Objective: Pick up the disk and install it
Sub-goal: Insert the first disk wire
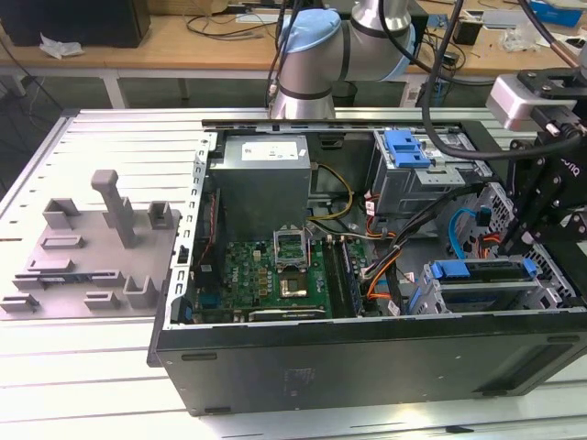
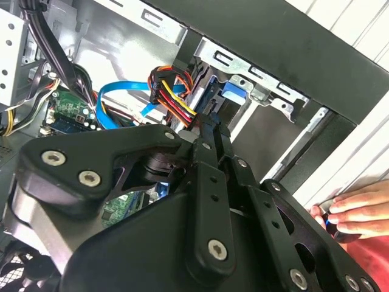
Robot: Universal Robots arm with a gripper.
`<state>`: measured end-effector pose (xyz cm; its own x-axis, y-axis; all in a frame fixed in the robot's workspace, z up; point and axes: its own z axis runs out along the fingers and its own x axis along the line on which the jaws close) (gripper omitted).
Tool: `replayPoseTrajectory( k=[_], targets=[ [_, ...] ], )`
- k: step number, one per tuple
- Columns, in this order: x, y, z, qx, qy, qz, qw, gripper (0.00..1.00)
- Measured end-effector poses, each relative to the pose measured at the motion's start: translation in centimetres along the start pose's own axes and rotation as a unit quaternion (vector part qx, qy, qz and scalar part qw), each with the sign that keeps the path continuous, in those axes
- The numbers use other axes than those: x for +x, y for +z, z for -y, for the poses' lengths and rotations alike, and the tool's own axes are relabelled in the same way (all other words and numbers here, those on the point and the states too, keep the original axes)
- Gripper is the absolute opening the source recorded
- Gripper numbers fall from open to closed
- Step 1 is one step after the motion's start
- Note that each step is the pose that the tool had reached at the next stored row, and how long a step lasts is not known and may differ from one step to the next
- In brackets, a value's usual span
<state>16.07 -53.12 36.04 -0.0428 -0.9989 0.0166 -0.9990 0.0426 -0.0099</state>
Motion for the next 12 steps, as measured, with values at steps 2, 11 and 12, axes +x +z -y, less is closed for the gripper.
replayPoseTrajectory(
  k=[2, 11, 12],
  targets=[
    [0.0, 0.04, 0.0, 0.0, 0.0, 0.0, 1.0, 0.17],
    [0.0, 0.25, 0.0, 0.0, 0.0, 0.0, 1.0, 0.17],
    [0.0, 0.28, 0.0, 0.0, 0.0, 0.0, 1.0, 0.17]
  ],
)
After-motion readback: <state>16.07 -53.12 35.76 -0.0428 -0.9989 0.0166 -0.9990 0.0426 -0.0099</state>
